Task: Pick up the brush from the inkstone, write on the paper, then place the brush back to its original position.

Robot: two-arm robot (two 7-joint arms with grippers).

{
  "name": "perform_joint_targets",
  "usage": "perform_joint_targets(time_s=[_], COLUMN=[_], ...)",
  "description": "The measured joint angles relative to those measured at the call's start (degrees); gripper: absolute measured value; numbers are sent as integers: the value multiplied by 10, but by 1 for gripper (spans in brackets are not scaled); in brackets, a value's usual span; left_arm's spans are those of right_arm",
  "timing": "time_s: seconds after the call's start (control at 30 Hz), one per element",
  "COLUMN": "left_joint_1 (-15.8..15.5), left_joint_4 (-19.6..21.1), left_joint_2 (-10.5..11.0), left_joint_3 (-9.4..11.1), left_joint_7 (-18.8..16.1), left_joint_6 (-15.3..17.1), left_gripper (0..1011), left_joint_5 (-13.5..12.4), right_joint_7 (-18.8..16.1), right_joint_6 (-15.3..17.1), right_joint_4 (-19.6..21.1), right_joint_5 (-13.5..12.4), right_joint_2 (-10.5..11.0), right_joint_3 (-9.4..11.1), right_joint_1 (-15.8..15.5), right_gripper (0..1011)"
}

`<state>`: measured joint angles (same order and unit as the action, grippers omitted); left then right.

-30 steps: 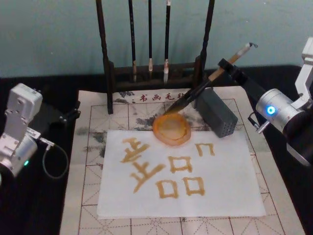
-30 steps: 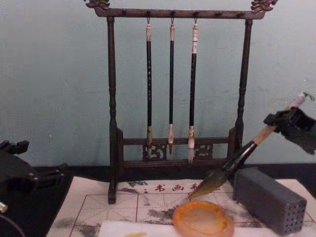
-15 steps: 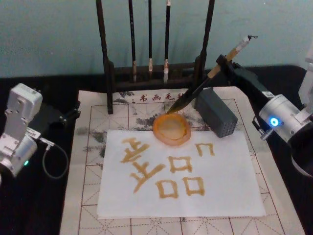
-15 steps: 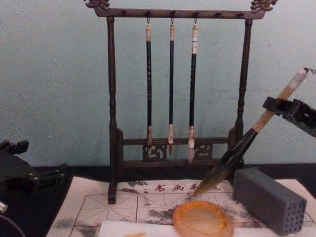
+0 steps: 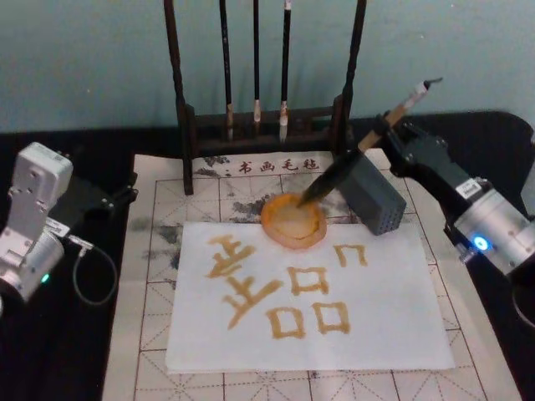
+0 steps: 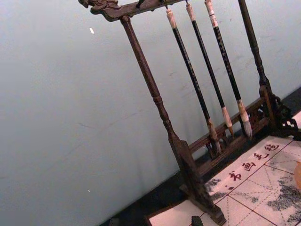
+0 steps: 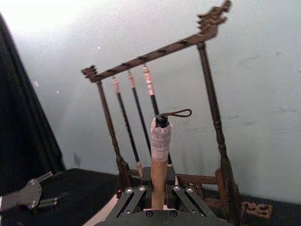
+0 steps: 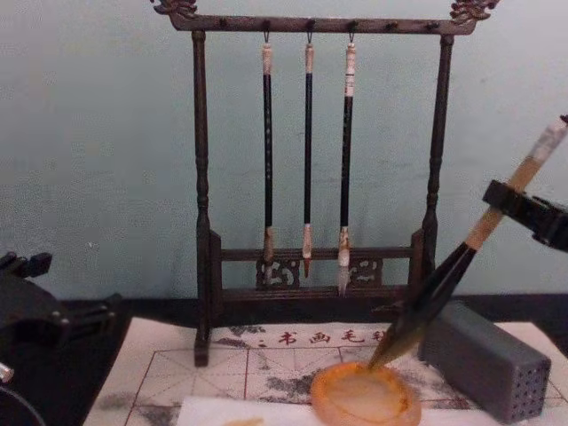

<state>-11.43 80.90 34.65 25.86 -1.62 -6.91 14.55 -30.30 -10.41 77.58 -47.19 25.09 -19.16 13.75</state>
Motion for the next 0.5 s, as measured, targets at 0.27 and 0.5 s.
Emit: perform_joint_targets(time_s=[0.27,0.5], left_joint_1=[0,0], left_joint_4=[0,0], left_joint_2=[0,0], left_joint_3=[0,0], left_joint_7=[0,0], left_joint_6=[0,0], left_gripper=[1001,1001], left_joint_5=[0,0], right_joint_7=[-27,-45], right_joint_6=[-64,-106], right_joint_4=[3,-4], right_joint_5=[46,75], right_joint_2=[3,-2], right_joint_3=[2,4], right_joint_1=[-25,-37], right_gripper=[181,181])
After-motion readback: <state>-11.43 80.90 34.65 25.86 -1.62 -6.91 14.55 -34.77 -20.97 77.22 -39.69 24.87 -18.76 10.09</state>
